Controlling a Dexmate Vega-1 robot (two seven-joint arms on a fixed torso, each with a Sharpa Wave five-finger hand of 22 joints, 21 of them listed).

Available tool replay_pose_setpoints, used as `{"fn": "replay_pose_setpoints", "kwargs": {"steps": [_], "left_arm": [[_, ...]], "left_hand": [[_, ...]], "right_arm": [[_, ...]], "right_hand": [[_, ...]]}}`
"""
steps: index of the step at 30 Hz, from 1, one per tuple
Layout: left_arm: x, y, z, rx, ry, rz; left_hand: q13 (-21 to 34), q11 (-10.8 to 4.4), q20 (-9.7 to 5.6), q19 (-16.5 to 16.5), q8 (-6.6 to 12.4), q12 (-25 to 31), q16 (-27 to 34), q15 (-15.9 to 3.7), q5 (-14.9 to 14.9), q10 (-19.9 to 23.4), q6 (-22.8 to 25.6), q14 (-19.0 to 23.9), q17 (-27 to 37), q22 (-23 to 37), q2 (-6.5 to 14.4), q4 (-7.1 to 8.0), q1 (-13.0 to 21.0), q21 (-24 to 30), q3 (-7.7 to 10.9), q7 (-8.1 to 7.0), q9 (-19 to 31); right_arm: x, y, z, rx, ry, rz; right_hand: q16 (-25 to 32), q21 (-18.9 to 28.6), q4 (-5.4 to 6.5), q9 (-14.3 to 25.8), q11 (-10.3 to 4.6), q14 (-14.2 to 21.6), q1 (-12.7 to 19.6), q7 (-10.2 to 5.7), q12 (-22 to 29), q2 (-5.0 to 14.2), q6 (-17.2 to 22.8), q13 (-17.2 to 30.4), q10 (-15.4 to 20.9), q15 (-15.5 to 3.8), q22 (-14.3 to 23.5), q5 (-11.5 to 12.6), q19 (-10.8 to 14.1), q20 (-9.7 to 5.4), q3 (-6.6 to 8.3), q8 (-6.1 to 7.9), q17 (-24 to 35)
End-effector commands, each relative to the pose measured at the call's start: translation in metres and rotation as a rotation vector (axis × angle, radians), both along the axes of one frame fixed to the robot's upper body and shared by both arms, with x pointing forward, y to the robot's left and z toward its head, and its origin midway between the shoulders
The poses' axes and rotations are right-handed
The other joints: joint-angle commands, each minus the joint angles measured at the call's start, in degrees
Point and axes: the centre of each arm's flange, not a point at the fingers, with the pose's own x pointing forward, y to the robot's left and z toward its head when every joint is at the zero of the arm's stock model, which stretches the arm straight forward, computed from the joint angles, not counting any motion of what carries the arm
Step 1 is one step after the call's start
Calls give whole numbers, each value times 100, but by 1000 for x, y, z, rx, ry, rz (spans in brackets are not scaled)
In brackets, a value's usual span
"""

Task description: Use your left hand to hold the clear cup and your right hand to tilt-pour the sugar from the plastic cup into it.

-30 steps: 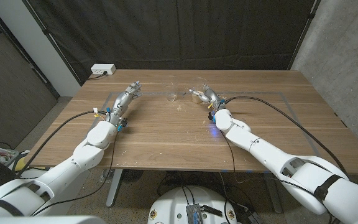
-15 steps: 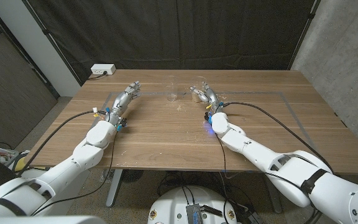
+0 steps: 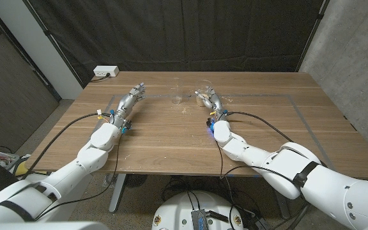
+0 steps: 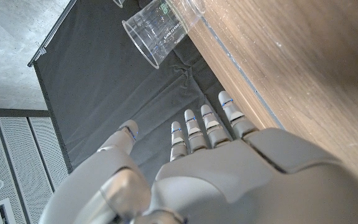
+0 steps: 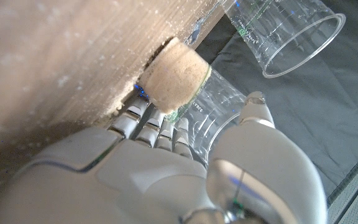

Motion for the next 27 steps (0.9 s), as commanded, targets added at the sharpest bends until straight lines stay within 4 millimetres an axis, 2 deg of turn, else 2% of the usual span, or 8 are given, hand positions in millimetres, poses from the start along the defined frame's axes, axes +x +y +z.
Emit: {"fn": "replay_pose_setpoints", "kwargs": {"steps": [1,9,11,13,19,27], "left_arm": [[2,-6,0,2,2,0],[0,-9,0,5,0,11],[0,-10,0,6,2,13],[0,-11,0,12,5,17],[1,-15,-1,33,18,26],[1,-20,-3,46,24,33]], "left_hand": [[30,-32,4,-21,0,36,30,-268,16,40,26,25,24,13,-5,-30,25,-11,-2,-23,5],[36,-46,-12,-9,1,38,27,-267,24,53,28,26,19,14,-10,-82,85,-10,22,-37,5],[37,-50,-15,-4,0,36,25,-265,27,50,24,26,16,14,-13,-103,111,-9,31,-41,6],[38,-37,-17,-1,0,38,31,-259,29,55,25,43,15,15,-15,-119,130,-8,37,-44,6],[42,-64,-21,10,2,40,31,-270,22,67,29,51,11,15,-45,-176,187,-6,49,-46,5],[47,-99,-23,14,5,38,40,-291,12,71,30,70,16,16,-52,-211,226,-7,63,-60,6]], "right_arm": [[-1,-10,-7,21,-7,-16],[-12,-16,12,51,-118,61],[-18,-17,19,45,-160,84],[-25,-19,26,31,-174,103],[-43,-27,45,15,-146,150],[-57,-33,61,-9,-75,190]], "right_hand": [[141,54,-3,89,-38,53,116,-50,134,-1,30,164,10,-690,54,24,61,4,-9,89,432],[367,127,11,223,-61,71,192,-75,344,-39,60,416,41,-762,125,18,111,-2,-56,207,734],[412,158,3,269,6,15,227,-96,382,-82,47,483,2,-723,143,17,151,-26,-79,239,822],[430,172,-2,291,13,-13,250,-118,388,-98,45,511,-40,-713,147,16,174,-42,-86,256,860],[494,196,-23,353,24,-26,319,-212,455,-195,38,577,-7,-733,153,20,202,-68,-124,305,953],[564,197,6,409,19,-4,323,-217,523,-256,72,619,88,-757,157,18,178,-49,-167,361,1034]]}}
